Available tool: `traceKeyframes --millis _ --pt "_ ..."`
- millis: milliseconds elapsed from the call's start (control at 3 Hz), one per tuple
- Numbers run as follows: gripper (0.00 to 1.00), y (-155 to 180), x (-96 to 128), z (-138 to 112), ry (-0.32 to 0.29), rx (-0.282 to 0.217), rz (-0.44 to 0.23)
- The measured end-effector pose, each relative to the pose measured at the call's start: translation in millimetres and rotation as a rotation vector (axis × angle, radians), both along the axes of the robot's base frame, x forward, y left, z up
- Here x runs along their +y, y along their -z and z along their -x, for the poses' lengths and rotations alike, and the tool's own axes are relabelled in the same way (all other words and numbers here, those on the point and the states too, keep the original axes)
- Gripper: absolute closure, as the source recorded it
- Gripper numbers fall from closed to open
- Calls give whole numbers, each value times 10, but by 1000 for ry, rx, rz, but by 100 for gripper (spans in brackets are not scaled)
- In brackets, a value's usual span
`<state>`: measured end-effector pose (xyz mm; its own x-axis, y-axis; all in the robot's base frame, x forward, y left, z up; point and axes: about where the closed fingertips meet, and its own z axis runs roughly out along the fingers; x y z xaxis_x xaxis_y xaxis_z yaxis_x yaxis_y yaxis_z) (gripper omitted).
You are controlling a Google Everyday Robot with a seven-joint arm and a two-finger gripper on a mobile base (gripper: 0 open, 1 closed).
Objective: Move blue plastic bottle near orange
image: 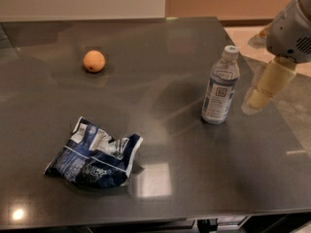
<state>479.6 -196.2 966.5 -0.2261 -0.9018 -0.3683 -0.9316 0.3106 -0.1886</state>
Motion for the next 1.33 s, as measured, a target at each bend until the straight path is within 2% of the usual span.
traceKeyframes --millis 333,667,1000,1333 --pt "0 91 167 -145 -1 29 -99" --pt "0 167 302 -204 -9 47 -164" --pt "18 259 374 -235 -10 52 -209" --pt "41 308 402 -257 -11 49 -233"
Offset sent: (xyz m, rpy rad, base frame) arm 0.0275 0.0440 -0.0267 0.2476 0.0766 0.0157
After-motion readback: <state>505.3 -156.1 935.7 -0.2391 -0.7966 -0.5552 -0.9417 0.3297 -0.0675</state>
